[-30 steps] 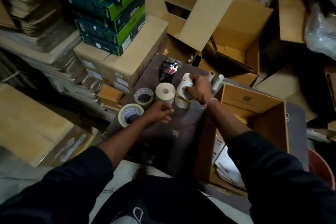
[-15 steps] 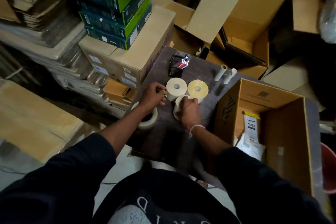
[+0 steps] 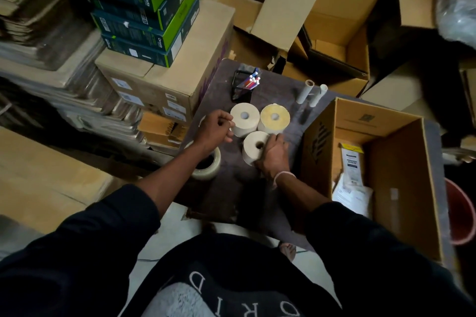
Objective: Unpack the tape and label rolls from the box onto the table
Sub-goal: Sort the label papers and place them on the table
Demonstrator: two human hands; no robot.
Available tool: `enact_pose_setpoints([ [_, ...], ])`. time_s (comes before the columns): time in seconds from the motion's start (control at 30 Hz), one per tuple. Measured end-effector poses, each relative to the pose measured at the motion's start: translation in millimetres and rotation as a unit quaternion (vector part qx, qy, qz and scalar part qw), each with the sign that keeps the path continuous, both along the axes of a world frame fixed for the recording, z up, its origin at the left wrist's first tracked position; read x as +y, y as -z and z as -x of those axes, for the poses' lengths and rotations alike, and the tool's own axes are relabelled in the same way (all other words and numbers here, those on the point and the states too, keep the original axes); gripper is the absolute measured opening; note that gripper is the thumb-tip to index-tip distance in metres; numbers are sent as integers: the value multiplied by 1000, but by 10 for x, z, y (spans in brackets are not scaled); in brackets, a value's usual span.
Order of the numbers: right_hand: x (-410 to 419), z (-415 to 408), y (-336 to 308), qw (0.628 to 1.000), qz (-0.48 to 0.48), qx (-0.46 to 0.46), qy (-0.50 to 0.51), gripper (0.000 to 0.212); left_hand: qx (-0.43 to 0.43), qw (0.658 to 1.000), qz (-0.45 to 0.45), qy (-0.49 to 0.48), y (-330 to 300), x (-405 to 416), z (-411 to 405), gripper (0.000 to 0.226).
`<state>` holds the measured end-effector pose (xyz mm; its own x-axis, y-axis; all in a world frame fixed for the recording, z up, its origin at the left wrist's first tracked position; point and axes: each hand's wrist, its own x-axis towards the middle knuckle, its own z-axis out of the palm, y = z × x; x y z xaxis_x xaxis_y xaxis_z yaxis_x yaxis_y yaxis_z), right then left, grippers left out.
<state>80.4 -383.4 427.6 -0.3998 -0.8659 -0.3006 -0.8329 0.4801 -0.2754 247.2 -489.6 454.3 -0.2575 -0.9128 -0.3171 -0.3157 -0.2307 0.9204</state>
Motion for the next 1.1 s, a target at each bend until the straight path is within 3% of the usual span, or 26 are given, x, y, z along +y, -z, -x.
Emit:
enact_pose_setpoints([
  [0.1, -53, -22, -49, 1000, -7, 2, 3, 95, 10, 1000, 14, 8, -62, 9, 62, 12],
  [0.2, -133, -47, -191, 997, -72, 8, 4, 91, 18, 999, 29, 9, -130, -34, 175, 14],
  [0.37, -249, 407, -1261, 994, -89, -18, -61, 51, 46, 998, 48, -15, -282, -50, 620, 16],
  [0.43, -150, 712, -1665, 996, -20, -86, -25, 31, 47, 997, 57, -3, -355, -7, 868, 17],
  [0.5, 54, 1116, -1863, 959, 82, -261, 75, 14, 60, 996, 55, 22, -424, 104, 1186, 19],
  [0.53, 180, 1316, -1927, 932, 101, -331, 104, 11, 67, 996, 55, 35, -451, 178, 1336, 18],
  [0.6, 351, 1700, -1920, 912, 80, -379, 132, 14, 77, 993, 68, 64, -482, 355, 1613, 14],
  [0.7, 571, 2118, -1563, 928, -31, -350, 123, 13, 87, 985, 101, 108, -494, 620, 1944, 9],
  [0.8, 800, 2266, -962, 934, -180, -306, 48, 20, 78, 982, 124, 118, -479, 817, 2151, 21],
  [1.0, 1068, 2144, -271, 977, -151, -82, -124, 33, 25, 988, 141, 65, -363, 1047, 2187, 24],
  [1.1, 1171, 2186, -234, 974, -191, -65, -103, 53, 4, 989, 138, 43, -287, 1127, 2148, 27],
])
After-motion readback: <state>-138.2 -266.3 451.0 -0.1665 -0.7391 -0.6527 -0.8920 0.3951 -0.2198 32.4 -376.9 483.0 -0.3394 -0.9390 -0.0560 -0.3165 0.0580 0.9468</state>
